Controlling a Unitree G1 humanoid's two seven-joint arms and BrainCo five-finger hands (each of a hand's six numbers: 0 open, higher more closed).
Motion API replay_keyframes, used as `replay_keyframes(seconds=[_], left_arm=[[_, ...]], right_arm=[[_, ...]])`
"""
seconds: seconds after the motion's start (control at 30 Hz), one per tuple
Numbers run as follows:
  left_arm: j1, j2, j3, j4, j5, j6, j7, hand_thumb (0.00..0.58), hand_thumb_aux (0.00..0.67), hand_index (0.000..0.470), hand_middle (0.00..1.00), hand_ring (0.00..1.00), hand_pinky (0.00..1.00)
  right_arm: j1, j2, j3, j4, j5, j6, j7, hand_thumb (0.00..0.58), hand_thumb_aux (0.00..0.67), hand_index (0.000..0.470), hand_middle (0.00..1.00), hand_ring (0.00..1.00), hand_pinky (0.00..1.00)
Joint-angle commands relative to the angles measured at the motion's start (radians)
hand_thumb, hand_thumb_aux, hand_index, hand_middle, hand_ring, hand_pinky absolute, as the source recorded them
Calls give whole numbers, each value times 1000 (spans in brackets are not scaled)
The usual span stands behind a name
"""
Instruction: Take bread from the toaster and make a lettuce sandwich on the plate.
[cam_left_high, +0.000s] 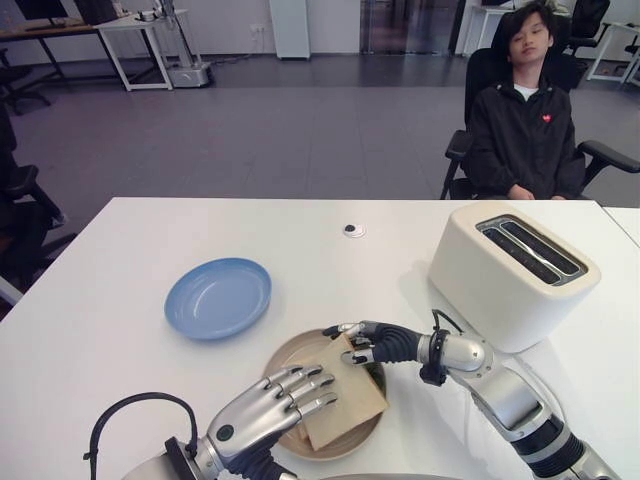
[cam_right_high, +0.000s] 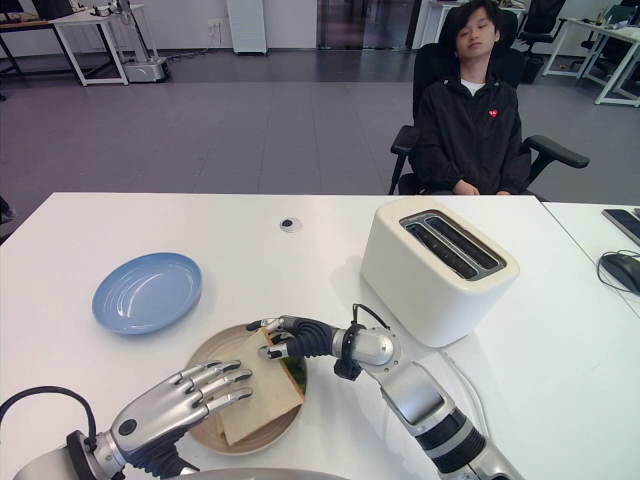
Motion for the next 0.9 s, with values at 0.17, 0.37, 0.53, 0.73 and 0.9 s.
replay_keyframes(seconds=[0.17,0.37,0.53,0.73,0.9], left_arm=[[14,116,-85,166,303,99,47,0,0,0,0,0,0],[-14,140,-172,202,243,149,84,0,0,0,0,0,0],[-62,94,-179,166,-106,207,115,0,0,0,0,0,0],[67,148,36,20,-840,138,105,580,670,470,1000,1000,1000],[179,344,84,282,-773,51,-124,580,670,470,1000,1000,1000]], right_arm=[[44,41,-51,-28,30,-15,2,0,0,0,0,0,0],[-1,93,-286,-141,126,-65,-67,0,0,0,0,0,0],[93,-144,-385,-211,21,-355,92,0,0,0,0,0,0],[407,-490,-383,-230,-98,-657,323,580,670,470,1000,1000,1000],[444,-459,-211,-205,-126,-609,385,580,670,470,1000,1000,1000]])
